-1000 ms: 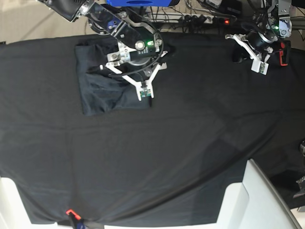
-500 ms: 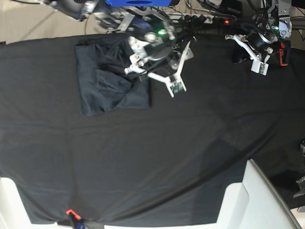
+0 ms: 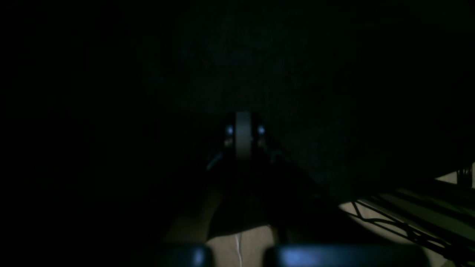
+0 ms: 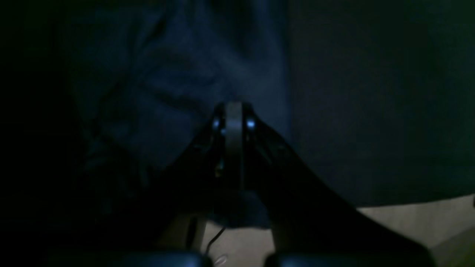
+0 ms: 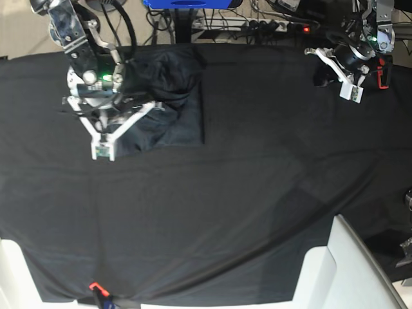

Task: Fold the T-shirt properly
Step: 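Grasp the folded stack's edge with the right gripper and lift it, then fold the lifted edge over the stack with the right gripper and release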

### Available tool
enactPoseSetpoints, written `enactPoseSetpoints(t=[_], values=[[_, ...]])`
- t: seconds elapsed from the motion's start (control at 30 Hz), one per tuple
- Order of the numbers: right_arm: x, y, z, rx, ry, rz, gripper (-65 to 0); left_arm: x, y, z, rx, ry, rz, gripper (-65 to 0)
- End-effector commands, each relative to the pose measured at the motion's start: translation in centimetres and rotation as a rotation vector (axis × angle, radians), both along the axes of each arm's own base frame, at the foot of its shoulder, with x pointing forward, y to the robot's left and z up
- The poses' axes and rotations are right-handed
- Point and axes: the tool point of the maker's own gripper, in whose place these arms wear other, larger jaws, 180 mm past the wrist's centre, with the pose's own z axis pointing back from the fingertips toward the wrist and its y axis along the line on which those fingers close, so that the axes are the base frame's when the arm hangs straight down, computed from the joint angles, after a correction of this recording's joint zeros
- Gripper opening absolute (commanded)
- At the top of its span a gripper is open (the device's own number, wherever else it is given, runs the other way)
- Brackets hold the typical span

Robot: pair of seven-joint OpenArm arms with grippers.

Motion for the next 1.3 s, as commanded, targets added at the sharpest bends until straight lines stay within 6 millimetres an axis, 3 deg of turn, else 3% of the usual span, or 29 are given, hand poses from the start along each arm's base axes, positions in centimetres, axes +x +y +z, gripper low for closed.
enactPoseSetpoints(t=[0.0,0.27,0.5,0.7,0.97,1.27], values=[[0.0,-0.5,0.1,-0.017,-0.014,0.014,-64.2,1.0,0.5,0.9,0.001,-0.041,0.002,-65.0],[-2.3,-1.3,-3.8,-0.073,0.061,0.048,-64.2,1.1,0.5,0.9,0.0,-0.043,0.003,-65.0],[-1.7,0.5,-3.7,-0.032,0.053,0.045,-64.2,1.1,0.5,0.9,0.0,-0.043,0.003,-65.0],[-0.6,3.2,-3.0,-0.008,0.025,0.114,-64.2,1.0,0.5,0.9,0.0,-0.041,0.003,-65.0],[0.4,6.4,-4.6,0.002,0.064,0.159,-64.2,0.9,0.5,0.9,0.0,-0.038,0.003,-65.0],[3.3,11.3,-3.6,0.02,0.024,0.254,-64.2,0.9,0.5,0.9,0.0,-0.038,0.003,-65.0]])
